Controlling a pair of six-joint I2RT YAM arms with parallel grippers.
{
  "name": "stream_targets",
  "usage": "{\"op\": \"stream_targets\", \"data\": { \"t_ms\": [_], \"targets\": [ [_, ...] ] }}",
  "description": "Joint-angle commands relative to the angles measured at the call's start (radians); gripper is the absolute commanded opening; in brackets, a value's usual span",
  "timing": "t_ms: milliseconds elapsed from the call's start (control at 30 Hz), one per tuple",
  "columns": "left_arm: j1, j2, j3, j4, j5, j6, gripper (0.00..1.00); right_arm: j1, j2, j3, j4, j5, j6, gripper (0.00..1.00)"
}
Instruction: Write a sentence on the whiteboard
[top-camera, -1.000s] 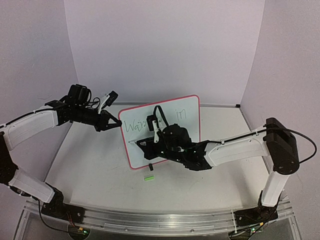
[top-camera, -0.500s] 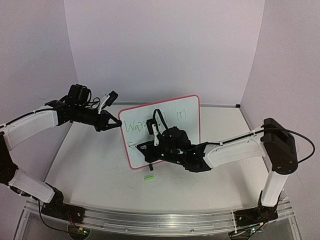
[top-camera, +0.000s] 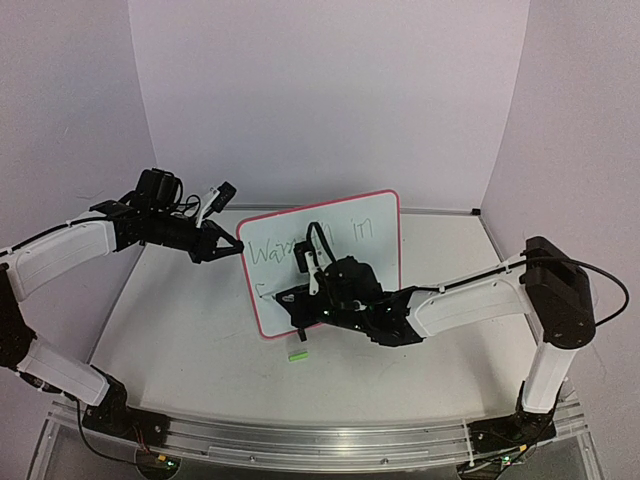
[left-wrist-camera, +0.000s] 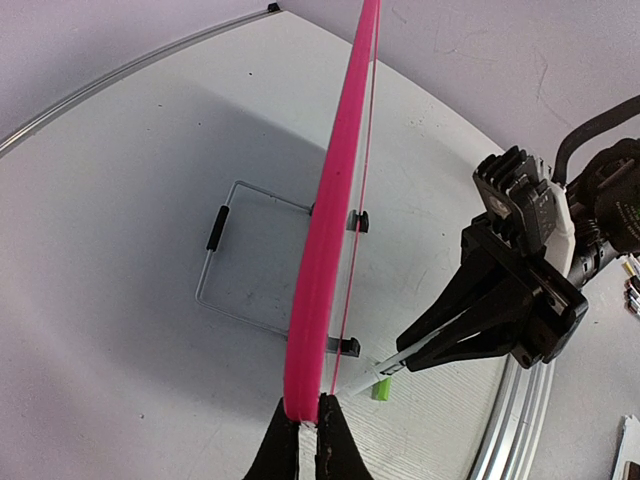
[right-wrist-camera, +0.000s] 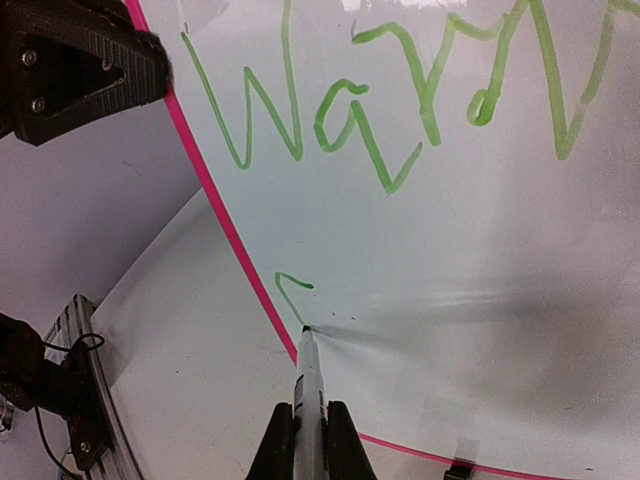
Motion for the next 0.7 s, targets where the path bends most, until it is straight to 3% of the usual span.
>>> {"op": "stream_targets", "data": {
  "t_ms": [0, 667],
  "targets": [
    [-0.030, 0.026, -0.003, -0.071, -0.027, 0.032, 0.00, -0.011, -0.047, 0.021, 0.019, 0.072, 0.008, 0.00],
    [-0.030, 0.025, -0.003, -0.071, -0.026, 0.032, 0.00, -0.013, -0.054, 0.016, 0.034, 0.081, 0.010, 0.00]
  ]
}}
